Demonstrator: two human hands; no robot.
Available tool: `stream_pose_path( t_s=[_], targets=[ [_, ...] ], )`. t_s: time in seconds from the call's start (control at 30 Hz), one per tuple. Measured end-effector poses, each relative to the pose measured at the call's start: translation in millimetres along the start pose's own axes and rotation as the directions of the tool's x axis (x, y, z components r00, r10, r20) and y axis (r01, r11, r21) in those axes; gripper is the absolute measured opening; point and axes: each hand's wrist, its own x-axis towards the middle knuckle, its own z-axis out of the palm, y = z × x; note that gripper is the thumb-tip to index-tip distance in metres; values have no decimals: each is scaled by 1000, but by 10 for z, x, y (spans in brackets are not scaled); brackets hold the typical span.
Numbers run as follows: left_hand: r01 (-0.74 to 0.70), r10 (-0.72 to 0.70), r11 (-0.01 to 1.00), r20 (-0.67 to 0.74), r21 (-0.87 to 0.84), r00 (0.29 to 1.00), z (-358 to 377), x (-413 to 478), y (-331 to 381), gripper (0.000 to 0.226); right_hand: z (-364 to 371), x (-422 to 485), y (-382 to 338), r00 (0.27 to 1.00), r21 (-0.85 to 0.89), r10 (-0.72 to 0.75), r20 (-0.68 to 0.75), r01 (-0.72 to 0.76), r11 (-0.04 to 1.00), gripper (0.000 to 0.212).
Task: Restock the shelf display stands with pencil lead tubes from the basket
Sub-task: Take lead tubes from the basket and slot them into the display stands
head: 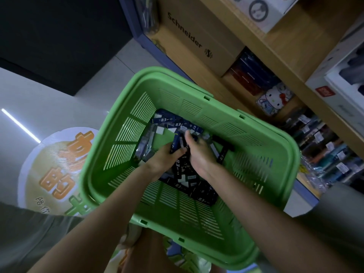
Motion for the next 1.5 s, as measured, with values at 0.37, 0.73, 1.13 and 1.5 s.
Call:
stream_pose_path(
  t_s=[0.37,0.73,1.13,1.5],
  targets=[
    [68,-74,992,-55,-109,996,-201,4,-147,10,-307,-62,-167,944,-548,29,328,165,820,16],
    [44,-29,998,-239,55,971,-305,43,-10,52,-693,423,576,978,-876,-204,45,136,462,55],
    [-18,27,999,-219,43,975,-277,25,-7,12,-526,456,762,978,-955,-64,200,209,209,49],
    [-38,2,979,-178,-200,984,-275,-305,7,9,-342,299,377,993,-954,-32,116,120,275,34]
  ],
)
